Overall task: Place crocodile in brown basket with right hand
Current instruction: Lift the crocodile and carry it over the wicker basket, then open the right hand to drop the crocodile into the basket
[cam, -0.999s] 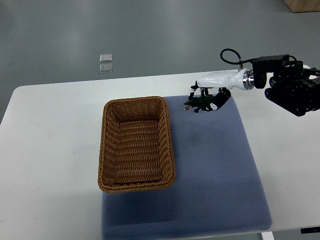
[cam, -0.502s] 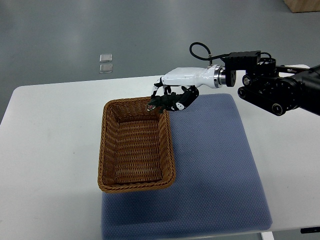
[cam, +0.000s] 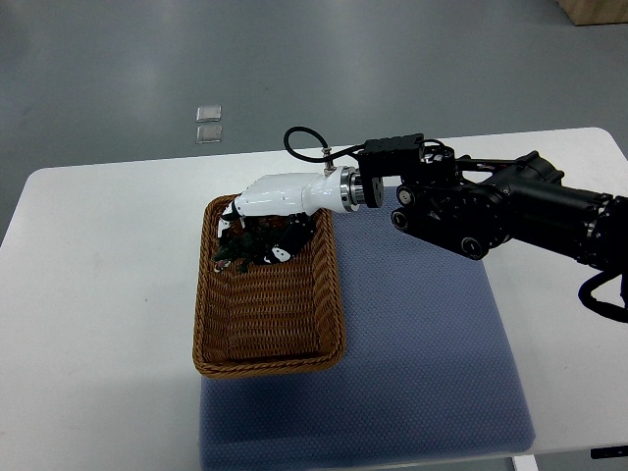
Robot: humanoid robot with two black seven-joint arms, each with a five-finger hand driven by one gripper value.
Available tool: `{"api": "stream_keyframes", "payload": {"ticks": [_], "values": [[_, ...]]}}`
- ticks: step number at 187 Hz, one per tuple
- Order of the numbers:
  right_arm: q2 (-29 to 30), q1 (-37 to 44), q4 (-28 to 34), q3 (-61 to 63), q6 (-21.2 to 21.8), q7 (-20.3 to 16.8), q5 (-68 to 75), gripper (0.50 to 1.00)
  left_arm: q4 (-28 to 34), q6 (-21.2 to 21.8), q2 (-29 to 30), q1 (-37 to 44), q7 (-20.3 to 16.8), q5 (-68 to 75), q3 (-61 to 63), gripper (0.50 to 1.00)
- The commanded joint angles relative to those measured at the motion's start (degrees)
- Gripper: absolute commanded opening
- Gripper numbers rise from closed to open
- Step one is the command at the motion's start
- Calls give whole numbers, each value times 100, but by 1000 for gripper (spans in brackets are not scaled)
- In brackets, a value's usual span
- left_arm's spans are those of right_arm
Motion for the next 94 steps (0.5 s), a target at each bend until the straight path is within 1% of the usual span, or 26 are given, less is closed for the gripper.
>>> {"api": "stream_keyframes", "payload": {"ticks": [1,12,17,18,19,20,21,22,23,24,26,27,28,29,30,31,32,33,34,35,36,40,53,56,60,94], "values": [[33,-42,-14,-133,-9,0,-5,513,0,9,0,0,0,-3,0,1000],[68,-50,-31,-168,-62,0,-5,552,0,0,0,0,0,-3,0,1000],[77,-77,-40,-177,-106,0,-5,592,0,0,0,0,0,-3,0,1000],[77,-77,-40,-177,-106,0,-5,592,0,0,0,0,0,-3,0,1000],[77,-85,-40,-177,-115,0,4,609,0,0,0,0,0,-3,0,1000],[77,-85,-40,-177,-115,0,4,609,0,0,0,0,0,-3,0,1000],[85,-94,-40,-177,-123,0,4,627,0,0,0,0,0,-3,0,1000],[86,-94,-40,-177,-124,0,4,627,0,0,0,0,0,-3,0,1000],[94,-94,-40,-177,-132,0,4,653,0,0,0,0,0,-3,0,1000],[94,-94,-40,-177,-132,0,4,654,0,0,0,0,0,-3,0,1000],[103,-112,-40,-177,-150,0,4,711,9,0,0,0,0,6,0,1000],[103,-112,-40,-177,-150,0,4,711,9,0,0,0,0,6,0,1000],[112,-112,-40,-168,-159,0,4,745,0,0,0,0,0,-3,0,1000],[112,-112,-40,-168,-159,0,4,746,0,0,0,0,0,-3,0,1000],[112,-121,-40,-168,-167,0,13,772,0,0,0,0,0,-3,0,1000],[112,-121,-40,-168,-168,0,13,772,0,0,0,0,0,-3,0,1000],[121,-121,-40,-168,-176,0,22,799,0,0,0,0,0,-3,0,1000],[121,-121,-40,-168,-176,0,22,799,0,0,0,0,0,-3,0,1000],[129,-121,-40,-168,-176,0,31,819,0,0,0,0,0,-3,0,1000],[130,-121,-40,-168,-176,0,31,819,0,0,0,0,0,-3,0,1000],[138,-121,-40,-168,-185,0,39,833,0,0,0,0,0,-3,0,1000],[147,-121,-40,-168,-194,0,39,854,0,0,0,0,0,-3,0,1000],[156,-129,-40,-168,-194,0,48,872,0,0,0,0,0,6,0,1000],[156,-138,-40,-168,-194,0,57,893,0,0,0,0,0,-3,0,1000],[156,-147,-40,-168,-194,0,66,905,0,0,0,0,0,-3,0,1000],[103,-173,-40,-89,-203,0,110,915,0,0,0,0,0,-3,0,1000]]}}
